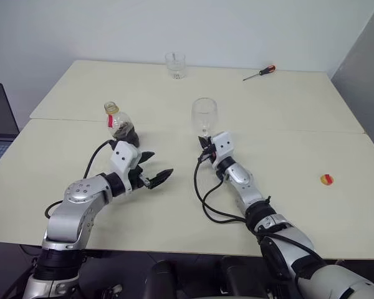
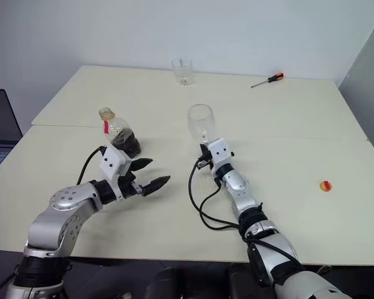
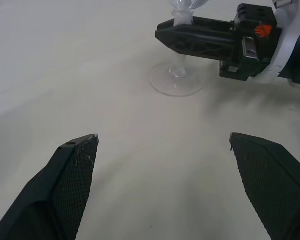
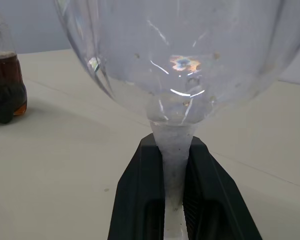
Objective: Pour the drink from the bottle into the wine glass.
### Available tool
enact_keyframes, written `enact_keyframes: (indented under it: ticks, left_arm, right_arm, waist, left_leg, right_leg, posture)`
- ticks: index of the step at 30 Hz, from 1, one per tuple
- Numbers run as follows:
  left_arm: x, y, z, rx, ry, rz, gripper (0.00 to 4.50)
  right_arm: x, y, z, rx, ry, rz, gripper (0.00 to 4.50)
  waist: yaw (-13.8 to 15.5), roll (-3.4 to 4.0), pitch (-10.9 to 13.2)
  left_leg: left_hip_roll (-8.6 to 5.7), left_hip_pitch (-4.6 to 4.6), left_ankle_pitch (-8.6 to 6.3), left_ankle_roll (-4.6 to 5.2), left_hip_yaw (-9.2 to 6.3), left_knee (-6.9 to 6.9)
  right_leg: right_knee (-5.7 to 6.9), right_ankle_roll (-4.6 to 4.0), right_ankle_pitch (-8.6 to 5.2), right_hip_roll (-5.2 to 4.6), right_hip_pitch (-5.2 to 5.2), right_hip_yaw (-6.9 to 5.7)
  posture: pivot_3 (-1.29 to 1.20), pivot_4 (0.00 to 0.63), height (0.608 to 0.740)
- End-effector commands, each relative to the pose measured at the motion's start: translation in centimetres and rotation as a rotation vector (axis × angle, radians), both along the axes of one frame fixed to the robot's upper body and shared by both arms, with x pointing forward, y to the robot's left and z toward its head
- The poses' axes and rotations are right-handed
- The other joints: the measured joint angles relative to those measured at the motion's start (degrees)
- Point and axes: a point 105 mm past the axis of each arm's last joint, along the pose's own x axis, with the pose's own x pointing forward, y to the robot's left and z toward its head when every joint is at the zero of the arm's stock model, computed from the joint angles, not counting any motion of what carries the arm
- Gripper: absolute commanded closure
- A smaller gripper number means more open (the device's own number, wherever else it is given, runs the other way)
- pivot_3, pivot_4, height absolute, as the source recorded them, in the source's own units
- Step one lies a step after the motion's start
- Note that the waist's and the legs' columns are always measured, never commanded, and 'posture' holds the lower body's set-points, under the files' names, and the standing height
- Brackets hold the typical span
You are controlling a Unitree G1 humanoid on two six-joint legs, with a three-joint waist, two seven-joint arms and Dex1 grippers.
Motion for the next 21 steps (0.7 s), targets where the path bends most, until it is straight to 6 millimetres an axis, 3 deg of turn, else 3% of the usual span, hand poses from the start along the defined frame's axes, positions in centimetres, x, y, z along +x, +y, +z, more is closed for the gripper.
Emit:
enact_keyframes:
  ticks: [1,9,10,16,18,21]
  left_arm:
    - [0.3,-0.3,1.3,0.011,-0.057,-0.016,0.00]
    - [0.5,0.0,1.3,0.018,-0.059,-0.013,0.00]
    - [0.5,0.1,1.2,0.019,-0.057,-0.012,0.00]
    - [0.4,1.5,1.6,-0.004,-0.070,0.033,0.00]
    - [0.0,3.5,2.8,-0.037,-0.136,0.087,0.00]
    - [-0.4,6.3,2.9,-0.049,-0.179,0.197,0.00]
  right_arm:
    - [-0.2,-0.2,-1.4,-0.012,0.058,0.006,3.08]
    - [0.3,-1.0,-0.2,0.016,0.026,-0.011,0.21]
    - [0.2,-1.2,0.2,0.019,0.011,-0.006,0.06]
    - [-1.3,-2.3,2.5,-0.017,-0.052,0.109,0.06]
    - [-3.1,-3.9,2.9,-0.100,-0.014,0.217,0.06]
    - [-5.6,-6.0,3.3,-0.214,0.068,0.320,0.06]
  waist:
    - [0.02,0.00,0.01]
    - [-0.02,-0.01,0.01]
    - [-0.01,0.00,0.01]
    - [0.04,0.00,0.01]
    - [0.17,0.01,0.02]
    - [0.61,0.01,0.03]
  left_leg:
    - [0.00,0.00,0.00,0.00,0.00,0.00]
    - [0.00,-0.01,0.00,-0.01,0.02,0.06]
    - [0.00,-0.01,0.00,-0.01,0.02,0.07]
    - [0.01,-0.03,0.00,-0.01,0.01,0.08]
    - [0.02,-0.04,0.00,-0.01,0.01,0.09]
    - [0.08,-0.09,0.00,-0.01,0.02,0.09]
  right_leg:
    - [0.01,0.00,0.00,0.00,-0.01,-0.01]
    - [0.09,0.00,0.00,0.01,-0.03,0.03]
    - [0.09,0.00,0.00,0.01,-0.03,0.02]
    - [0.09,0.01,-0.01,0.01,-0.04,0.02]
    - [0.09,0.01,-0.01,0.00,-0.04,0.01]
    - [0.05,0.00,-0.03,-0.10,-0.06,-0.01]
  posture:
    - [0.00,0.150,0.740]
    - [0.00,0.150,0.740]
    - [0.00,0.150,0.740]
    - [0.00,0.150,0.740]
    - [0.00,0.150,0.740]
    - [0.00,0.150,0.740]
